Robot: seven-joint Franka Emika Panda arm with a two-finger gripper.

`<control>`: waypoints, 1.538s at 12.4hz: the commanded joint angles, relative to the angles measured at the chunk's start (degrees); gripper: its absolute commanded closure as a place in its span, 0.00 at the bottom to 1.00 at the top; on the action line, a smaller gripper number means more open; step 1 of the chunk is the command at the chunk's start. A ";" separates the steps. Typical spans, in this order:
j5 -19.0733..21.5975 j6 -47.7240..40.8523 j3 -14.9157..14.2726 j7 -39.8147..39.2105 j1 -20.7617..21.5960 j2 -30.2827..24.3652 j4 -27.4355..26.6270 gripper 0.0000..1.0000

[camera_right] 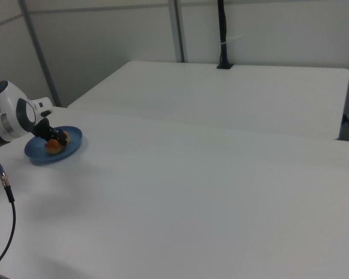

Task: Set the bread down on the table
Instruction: 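Lower the open gripper over the orange bread roll on the plate, then close the gripper on the bread roll and lift it off the plate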

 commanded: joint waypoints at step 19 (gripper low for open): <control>15.74 -11.70 0.50 -16.83 -10.96 -27.68 -14.58 0.54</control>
